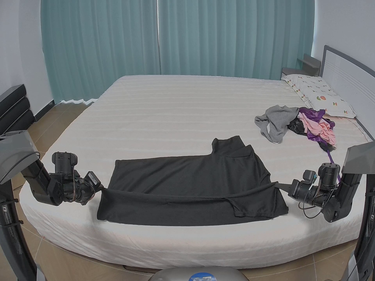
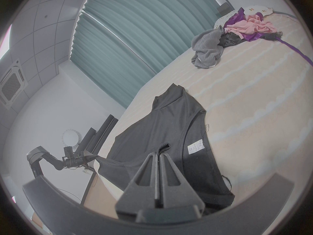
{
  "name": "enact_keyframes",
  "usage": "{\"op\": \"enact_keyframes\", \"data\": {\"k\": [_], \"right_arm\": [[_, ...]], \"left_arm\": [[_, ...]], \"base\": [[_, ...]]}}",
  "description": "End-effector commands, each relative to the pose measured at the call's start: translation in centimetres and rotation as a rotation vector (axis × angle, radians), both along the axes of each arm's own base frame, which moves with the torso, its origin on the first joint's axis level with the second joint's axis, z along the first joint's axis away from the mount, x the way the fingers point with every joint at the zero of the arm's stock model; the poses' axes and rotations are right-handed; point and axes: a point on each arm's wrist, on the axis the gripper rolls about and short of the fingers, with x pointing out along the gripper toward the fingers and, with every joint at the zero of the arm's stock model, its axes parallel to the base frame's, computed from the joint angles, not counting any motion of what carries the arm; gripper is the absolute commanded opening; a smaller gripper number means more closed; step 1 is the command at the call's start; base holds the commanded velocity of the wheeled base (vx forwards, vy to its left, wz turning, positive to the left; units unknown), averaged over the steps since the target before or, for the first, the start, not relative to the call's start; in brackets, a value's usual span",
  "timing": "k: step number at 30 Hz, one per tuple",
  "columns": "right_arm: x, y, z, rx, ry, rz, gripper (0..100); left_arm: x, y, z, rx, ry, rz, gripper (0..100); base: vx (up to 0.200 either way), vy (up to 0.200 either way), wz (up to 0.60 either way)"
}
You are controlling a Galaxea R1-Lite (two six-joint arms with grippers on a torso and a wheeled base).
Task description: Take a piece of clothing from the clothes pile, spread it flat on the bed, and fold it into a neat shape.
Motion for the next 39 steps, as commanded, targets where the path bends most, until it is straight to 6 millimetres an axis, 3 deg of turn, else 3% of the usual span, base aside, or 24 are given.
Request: {"op": "enact_keyframes", "data": {"k": [1, 14, 15, 25, 39], "right_arm": [[0.7, -0.1, -1.3, 0.000, 0.017, -0.004, 0], [1.7, 0.1, -2.6, -0.003, 0.029, 0.002, 0], [1.7, 0.1, -2.6, -0.003, 0.031, 0.002, 100], [1.7, -0.1, -2.4, -0.002, 0.027, -0.005, 100], [0.7, -0.8, 1.0, 0.040, -0.011, -0.054, 100]], "left_arm": [[0.7, 0.0, -1.4, -0.001, 0.023, -0.001, 0], [1.2, 0.0, -1.6, 0.000, 0.023, -0.003, 0], [1.2, 0.0, -1.6, 0.000, 0.023, -0.003, 100], [1.1, 0.0, -1.6, 0.001, 0.023, -0.002, 100], [0.6, 0.4, -0.1, -0.072, 0.009, 0.074, 100]], "base": [[0.000, 0.000, 0.00], [0.000, 0.000, 0.00], [0.000, 0.000, 0.00], [0.000, 0.000, 0.00], [0.029, 0.000, 0.00]]}}
